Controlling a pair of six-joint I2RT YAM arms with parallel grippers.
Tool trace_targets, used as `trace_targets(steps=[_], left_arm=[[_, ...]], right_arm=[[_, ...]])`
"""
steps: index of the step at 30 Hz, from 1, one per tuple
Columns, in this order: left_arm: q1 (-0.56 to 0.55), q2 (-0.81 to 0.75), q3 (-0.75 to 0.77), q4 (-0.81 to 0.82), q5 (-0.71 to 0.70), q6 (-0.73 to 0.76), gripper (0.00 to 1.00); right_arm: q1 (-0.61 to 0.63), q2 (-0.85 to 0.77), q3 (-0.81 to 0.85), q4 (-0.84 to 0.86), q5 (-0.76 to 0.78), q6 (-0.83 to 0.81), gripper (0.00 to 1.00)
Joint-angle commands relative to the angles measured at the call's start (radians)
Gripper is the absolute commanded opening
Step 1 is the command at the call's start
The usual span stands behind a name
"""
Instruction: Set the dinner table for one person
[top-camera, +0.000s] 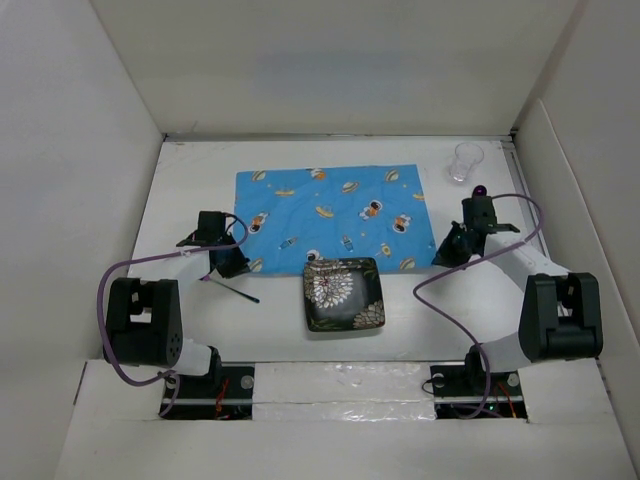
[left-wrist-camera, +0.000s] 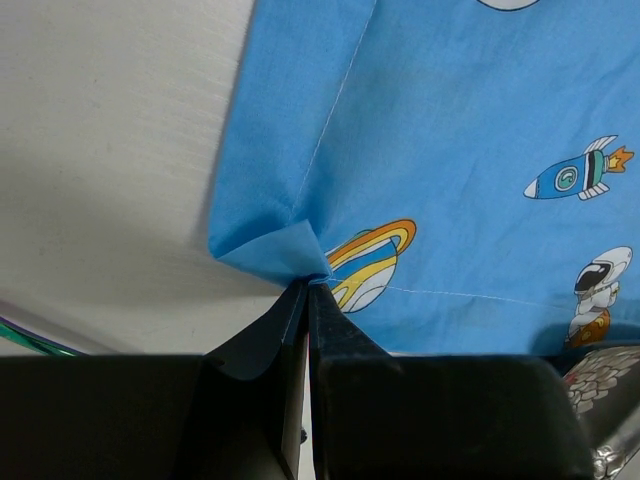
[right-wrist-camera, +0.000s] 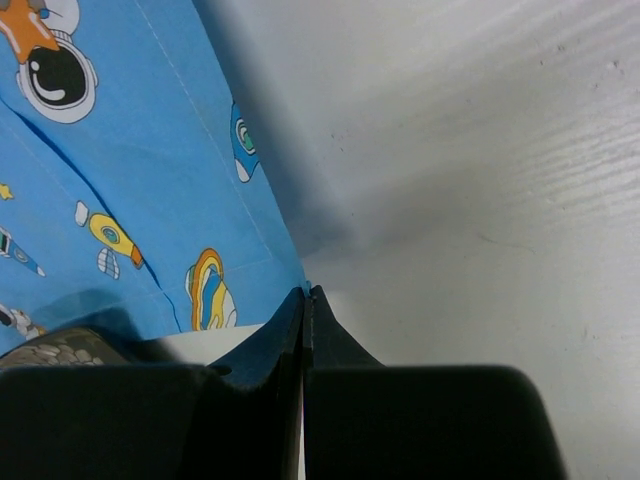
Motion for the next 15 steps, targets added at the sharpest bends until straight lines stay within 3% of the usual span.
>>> trace_targets(steps=[1,2,3,8,11,13,14,15], left_arm=[[0.0,-0.011,0.017,-0.057,-0.031,0.024,0.0],[0.0,-0.018,0.017,-0.061,-0.031,0.024,0.01],[0.0,-0.021,0.018,-0.061,-0.033,0.024,0.07],[0.0,-0.042,0.058,-0.102,-0.043,0.036,0.3],[0.0,-0.095,0.102,-0.137,-0.031,0.047,0.38],[0.0,-0.125,0.133,-0.163,-0.031,0.052,0.39],[0.0,-0.157,0.15,-0.171,-0.019,0.053,0.38],[0.0,-0.174,0.181,-0.168,-0.007,0.055,0.36]], right_arm=[[-0.006,-0.029,-0.011,-0.022,0.032,-0.002,0.04],[-0.006,-0.032,-0.014,-0.023,0.035,-0.002,0.06],[-0.006,-0.041,-0.011,-0.025,0.039,-0.004,0.15],[-0.006,-0.07,0.037,-0.069,0.05,-0.031,0.37],[-0.006,-0.125,0.089,-0.112,0.046,-0.065,0.51],[0.016,-0.159,0.094,-0.106,-0.043,-0.103,0.6],[0.032,-0.191,0.087,-0.097,-0.086,-0.138,0.6],[0.08,-0.202,0.063,-0.078,-0.167,-0.146,0.38]])
